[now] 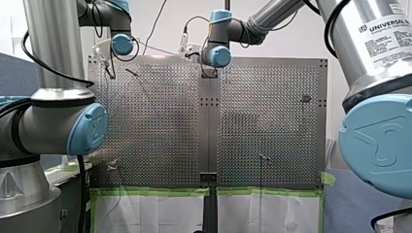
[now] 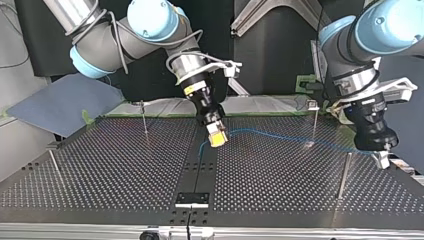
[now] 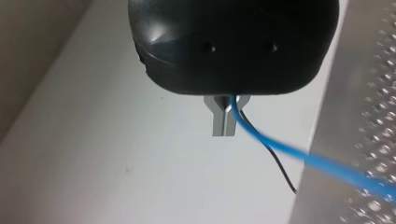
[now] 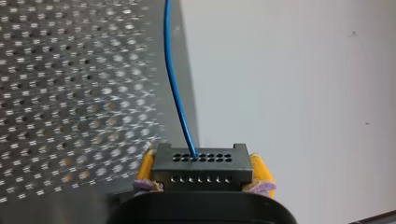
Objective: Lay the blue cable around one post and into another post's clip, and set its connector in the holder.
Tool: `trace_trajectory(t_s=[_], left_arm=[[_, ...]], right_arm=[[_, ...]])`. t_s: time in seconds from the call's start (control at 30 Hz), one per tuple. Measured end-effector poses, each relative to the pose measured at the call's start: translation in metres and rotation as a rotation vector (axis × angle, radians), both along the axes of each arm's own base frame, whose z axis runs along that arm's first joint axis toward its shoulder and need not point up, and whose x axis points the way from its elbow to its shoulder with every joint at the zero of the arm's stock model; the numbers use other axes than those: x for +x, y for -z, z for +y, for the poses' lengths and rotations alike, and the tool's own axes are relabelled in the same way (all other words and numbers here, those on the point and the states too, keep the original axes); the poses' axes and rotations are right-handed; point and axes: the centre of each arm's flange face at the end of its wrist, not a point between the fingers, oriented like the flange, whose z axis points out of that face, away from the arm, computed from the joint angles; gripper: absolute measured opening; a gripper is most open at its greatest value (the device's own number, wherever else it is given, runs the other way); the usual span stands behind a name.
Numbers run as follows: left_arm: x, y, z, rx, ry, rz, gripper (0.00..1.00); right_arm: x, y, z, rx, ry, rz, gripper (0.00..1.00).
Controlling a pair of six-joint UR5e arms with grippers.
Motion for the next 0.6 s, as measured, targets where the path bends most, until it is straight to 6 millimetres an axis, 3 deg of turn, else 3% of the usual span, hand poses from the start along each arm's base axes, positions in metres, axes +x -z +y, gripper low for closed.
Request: trace_trajectory(t_s=[0.33, 0.6], left_arm=[[0.012, -0.011, 0.018, -0.019, -0.007, 0.040, 0.00], [0.016, -0.007, 0.042, -0.031, -0.006, 0.090, 0.00]], right_arm=[[0.003, -0.038, -0.010, -0.048, 0.000, -0.049, 0.00], [0.005, -0.041, -0.017, -0.056, 0.002, -0.054, 0.00]])
